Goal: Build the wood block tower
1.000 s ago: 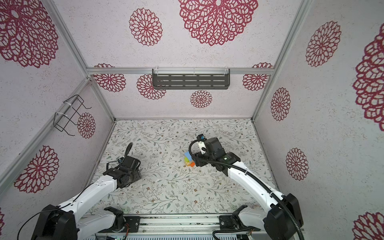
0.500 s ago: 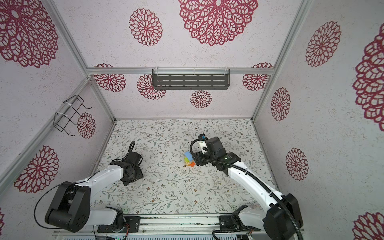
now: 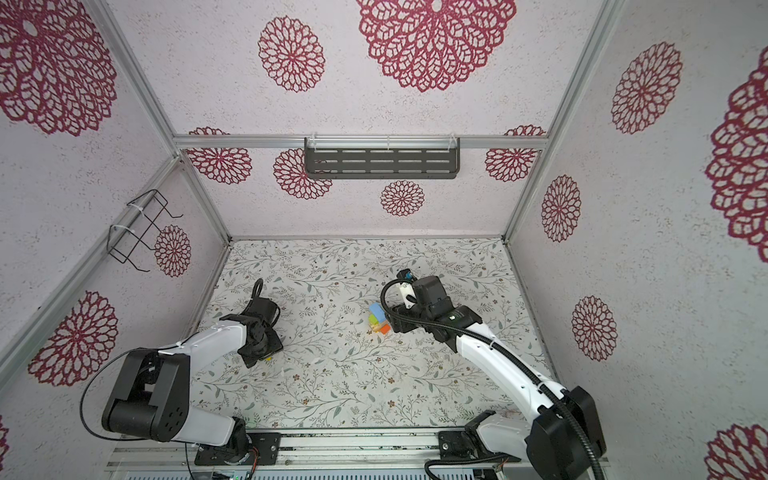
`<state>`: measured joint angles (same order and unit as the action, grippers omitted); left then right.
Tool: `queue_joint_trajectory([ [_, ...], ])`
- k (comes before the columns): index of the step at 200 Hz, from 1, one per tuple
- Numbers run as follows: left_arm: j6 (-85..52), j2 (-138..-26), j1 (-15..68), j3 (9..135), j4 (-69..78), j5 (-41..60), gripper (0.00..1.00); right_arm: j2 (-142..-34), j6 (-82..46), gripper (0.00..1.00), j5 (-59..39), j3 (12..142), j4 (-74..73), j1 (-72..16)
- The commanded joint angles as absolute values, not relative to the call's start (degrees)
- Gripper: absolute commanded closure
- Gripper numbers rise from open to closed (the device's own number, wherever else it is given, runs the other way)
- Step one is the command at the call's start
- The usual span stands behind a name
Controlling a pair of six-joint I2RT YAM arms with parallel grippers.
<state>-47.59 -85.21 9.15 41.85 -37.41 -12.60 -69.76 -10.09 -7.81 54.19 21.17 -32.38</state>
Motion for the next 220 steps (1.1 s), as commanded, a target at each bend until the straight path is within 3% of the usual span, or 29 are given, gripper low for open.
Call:
queue_joint_trajectory([
  [1, -47.46, -85.85, 7.94, 43.15, -37.35, -12.28, 0.36, -68.29, -10.65, 0.28, -8.26, 54.14, 20.22, -32.0],
  [37, -47.9, -85.32, 6.87, 42.89, -36.66, -11.98, 0.39, -68.47, -10.64, 0.28, -8.41, 54.05, 20.3, -31.97],
  [126, -51.25, -82.75, 8.66, 41.37, -32.63, -10.88, 0.69, -67.37, -10.54, 0.28, -7.91, 54.45, 21.96, -31.96],
  [170, -55.61, -85.14, 16.97, 46.03, -33.04, -13.04, 0.71, -66.35, -10.62, 0.27, -7.78, 54.76, 22.76, -31.91],
  [220, -60.24, -97.66, 26.38, 58.25, -34.66, -14.9, 0.71, -64.41, -11.61, 0.27, -7.6, 53.73, 24.14, -31.82],
])
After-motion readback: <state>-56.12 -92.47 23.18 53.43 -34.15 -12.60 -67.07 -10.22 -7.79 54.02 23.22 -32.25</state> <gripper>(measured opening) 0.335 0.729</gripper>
